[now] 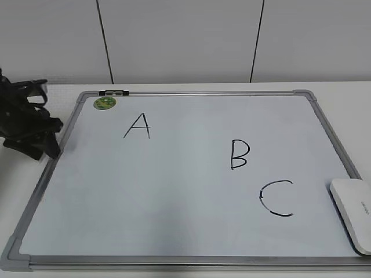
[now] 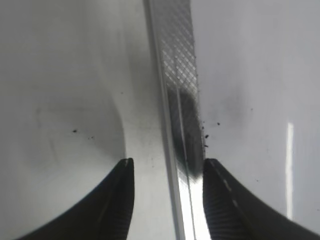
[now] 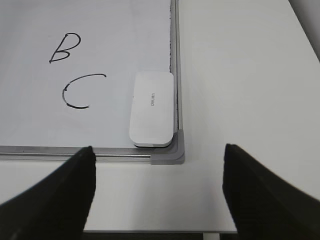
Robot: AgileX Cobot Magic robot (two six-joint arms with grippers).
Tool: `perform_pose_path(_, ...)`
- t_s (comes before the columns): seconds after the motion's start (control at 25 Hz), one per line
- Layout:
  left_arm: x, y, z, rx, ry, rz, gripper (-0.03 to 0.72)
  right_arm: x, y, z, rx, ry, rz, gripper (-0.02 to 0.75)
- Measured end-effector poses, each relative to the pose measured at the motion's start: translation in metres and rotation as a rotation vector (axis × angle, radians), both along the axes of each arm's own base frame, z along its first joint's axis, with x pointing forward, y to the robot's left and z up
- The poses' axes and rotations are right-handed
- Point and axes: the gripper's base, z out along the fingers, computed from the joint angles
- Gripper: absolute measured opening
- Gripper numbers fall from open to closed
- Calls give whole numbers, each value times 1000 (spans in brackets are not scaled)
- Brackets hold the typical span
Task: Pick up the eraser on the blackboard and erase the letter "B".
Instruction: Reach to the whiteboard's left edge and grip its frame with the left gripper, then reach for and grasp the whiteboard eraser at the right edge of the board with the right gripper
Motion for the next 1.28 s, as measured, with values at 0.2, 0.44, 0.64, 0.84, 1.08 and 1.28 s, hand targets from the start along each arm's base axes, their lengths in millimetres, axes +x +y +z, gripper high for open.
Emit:
perform_pose_path(0.2,2,0,-5,-3,9,2,320,0,0,0,0,0,0,587)
perform_pose_path(0.44,2,-1,-9,-11,18,7,250,0,0,0,0,0,0,586)
perform_pose_path(0.64,2,-2,-9,-21,26,11,180,0,0,0,0,0,0,586)
perform_pose_path(0.84,2,-2,-9,-27,29,13,58,0,0,0,0,0,0,587)
perform_pose_path(1.08,2,-3,-9,-33,32,20,36,0,0,0,0,0,0,586)
perform_pose_path(1.28,2,-3,-9,-34,33,21,35,-2,0,4,0,-15,0,587)
